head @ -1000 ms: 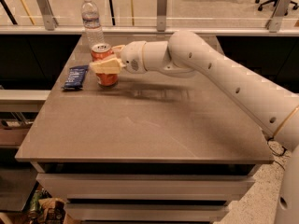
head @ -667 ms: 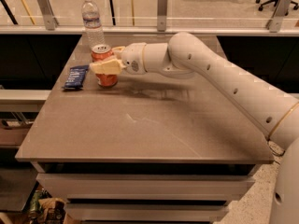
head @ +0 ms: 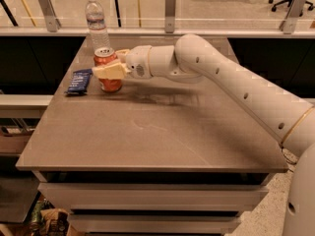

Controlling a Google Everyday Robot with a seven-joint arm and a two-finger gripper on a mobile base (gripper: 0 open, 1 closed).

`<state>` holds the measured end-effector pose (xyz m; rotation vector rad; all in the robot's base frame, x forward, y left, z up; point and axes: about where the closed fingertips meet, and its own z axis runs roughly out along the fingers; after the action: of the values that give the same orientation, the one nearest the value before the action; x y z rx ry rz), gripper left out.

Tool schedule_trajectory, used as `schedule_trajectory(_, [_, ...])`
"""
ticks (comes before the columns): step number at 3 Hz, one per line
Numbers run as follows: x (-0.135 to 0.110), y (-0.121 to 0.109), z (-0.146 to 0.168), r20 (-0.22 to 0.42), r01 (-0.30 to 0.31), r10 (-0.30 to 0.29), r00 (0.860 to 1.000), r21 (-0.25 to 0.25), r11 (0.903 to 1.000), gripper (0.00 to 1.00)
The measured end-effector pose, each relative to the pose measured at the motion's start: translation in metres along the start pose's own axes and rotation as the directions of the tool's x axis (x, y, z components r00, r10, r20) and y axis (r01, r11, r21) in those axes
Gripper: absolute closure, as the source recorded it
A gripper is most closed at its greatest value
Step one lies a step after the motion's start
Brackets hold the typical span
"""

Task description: Move coke can near rxbar blueberry

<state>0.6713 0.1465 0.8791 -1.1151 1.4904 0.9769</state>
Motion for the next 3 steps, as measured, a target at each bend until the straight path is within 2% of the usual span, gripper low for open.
schedule_trajectory(2, [-0.0003,0.0017,0.0024,0.000,0.000,0.000,1.000,-0.005,1.0000,0.13])
schedule_trajectory(3, [-0.0006,0.0034,0.0046,0.000,0.001,-0.001,1.000,-0.009,1.0000,0.00])
